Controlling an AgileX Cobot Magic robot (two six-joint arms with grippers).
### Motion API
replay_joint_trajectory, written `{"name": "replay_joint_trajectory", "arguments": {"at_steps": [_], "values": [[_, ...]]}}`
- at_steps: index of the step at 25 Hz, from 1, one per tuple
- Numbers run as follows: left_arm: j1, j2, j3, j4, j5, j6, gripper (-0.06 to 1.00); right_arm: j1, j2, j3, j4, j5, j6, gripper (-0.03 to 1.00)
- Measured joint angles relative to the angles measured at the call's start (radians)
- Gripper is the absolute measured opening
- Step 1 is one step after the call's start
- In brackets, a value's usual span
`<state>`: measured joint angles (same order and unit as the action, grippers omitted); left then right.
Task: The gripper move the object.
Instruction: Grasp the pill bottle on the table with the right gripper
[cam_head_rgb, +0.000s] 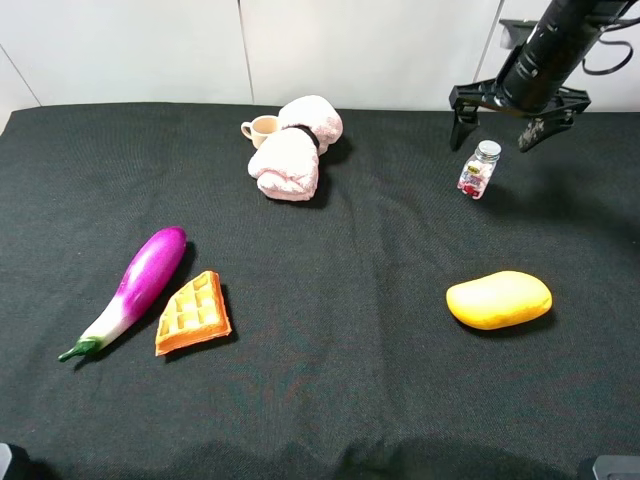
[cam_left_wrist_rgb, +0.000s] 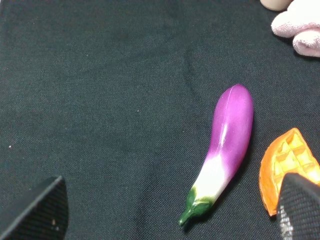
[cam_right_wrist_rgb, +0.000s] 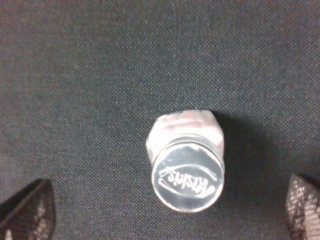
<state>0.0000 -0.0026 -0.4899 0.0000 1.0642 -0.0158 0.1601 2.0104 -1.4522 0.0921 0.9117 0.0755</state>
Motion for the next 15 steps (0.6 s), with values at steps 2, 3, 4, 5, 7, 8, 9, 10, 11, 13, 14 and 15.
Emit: {"name": "replay_joint_trajectory", "arguments": {"at_steps": [2, 3, 4, 5, 7, 8, 9, 10, 11, 13, 14, 15], "values": [[0.0, 0.0, 0.0, 0.0, 0.0, 0.0, 0.87, 0.0, 0.02, 0.0, 0.0, 0.002, 0.0, 0.69], [0.0, 0.0, 0.0, 0.0, 0.0, 0.0, 0.87, 0.0, 0.024, 0.0, 0.0, 0.002, 0.0, 0.69], [0.0, 0.0, 0.0, 0.0, 0.0, 0.0, 0.87, 0.0, 0.029, 0.0, 0.0, 0.001, 0.0, 0.69], [0.0, 0.0, 0.0, 0.0, 0.0, 0.0, 0.87, 0.0, 0.032, 0.0, 0.0, -0.001, 0.0, 0.69], [0.0, 0.0, 0.0, 0.0, 0.0, 0.0, 0.87, 0.0, 0.035, 0.0, 0.0, -0.006, 0.0, 0.69], [0.0, 0.0, 0.0, 0.0, 0.0, 0.0, 0.87, 0.0, 0.035, 0.0, 0.0, -0.008, 0.0, 0.69], [0.0, 0.0, 0.0, 0.0, 0.0, 0.0, 0.87, 0.0, 0.036, 0.0, 0.0, -0.012, 0.0, 0.69], [0.0, 0.0, 0.0, 0.0, 0.0, 0.0, 0.87, 0.0, 0.037, 0.0, 0.0, -0.019, 0.0, 0.69], [0.0, 0.0, 0.0, 0.0, 0.0, 0.0, 0.87, 0.0, 0.037, 0.0, 0.0, -0.027, 0.0, 0.69], [0.0, 0.0, 0.0, 0.0, 0.0, 0.0, 0.87, 0.0, 0.042, 0.0, 0.0, -0.034, 0.0, 0.69], [0.0, 0.0, 0.0, 0.0, 0.0, 0.0, 0.87, 0.0, 0.047, 0.0, 0.0, -0.035, 0.0, 0.69], [0.0, 0.0, 0.0, 0.0, 0.0, 0.0, 0.87, 0.0, 0.053, 0.0, 0.0, -0.038, 0.0, 0.69]]}}
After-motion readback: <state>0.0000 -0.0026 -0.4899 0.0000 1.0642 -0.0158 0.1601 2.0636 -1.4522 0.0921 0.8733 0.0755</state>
